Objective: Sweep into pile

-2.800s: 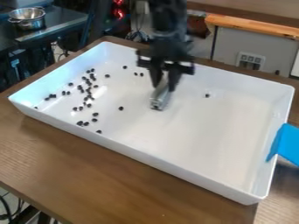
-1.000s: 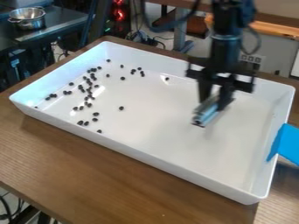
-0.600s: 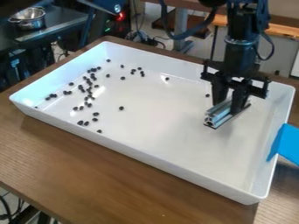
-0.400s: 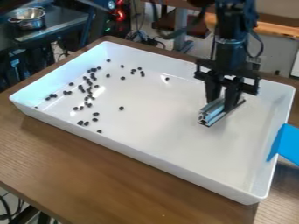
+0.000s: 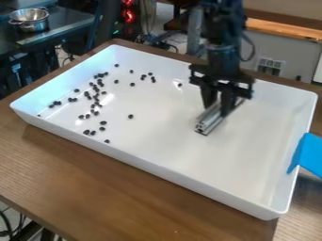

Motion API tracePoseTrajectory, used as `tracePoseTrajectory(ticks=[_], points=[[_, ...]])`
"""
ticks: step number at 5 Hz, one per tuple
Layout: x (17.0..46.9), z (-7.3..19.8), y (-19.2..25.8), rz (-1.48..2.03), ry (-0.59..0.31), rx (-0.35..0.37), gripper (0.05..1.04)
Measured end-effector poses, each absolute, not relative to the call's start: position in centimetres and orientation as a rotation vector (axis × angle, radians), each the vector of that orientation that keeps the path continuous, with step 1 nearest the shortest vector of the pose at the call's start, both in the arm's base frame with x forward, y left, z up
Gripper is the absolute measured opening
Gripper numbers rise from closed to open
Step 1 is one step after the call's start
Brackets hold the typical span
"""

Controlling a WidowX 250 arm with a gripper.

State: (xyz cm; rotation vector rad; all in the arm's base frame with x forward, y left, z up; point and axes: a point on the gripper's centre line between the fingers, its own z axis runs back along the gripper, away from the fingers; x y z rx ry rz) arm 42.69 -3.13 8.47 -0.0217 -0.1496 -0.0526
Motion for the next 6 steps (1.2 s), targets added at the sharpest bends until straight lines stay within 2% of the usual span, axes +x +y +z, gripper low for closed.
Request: tracePoseTrajectory(ticks=[1,2,3,4,5,6], points=[[43.3,8.7,-0.7,-0.018,-0.160,-0.009,0.360],[44.1,9.0,1.4,0.047,-0.112,-0.046,0.359],[44.9,9.2,7.8,0.193,-0.116,-0.046,0.359],[43.5,9.2,13.7,0.301,-0.129,-0.021,0.359],[41.7,9.3,15.0,0.252,-0.148,0.023,0.359],[39.8,10.3,14.4,0.244,-0.144,-0.032,0.359]])
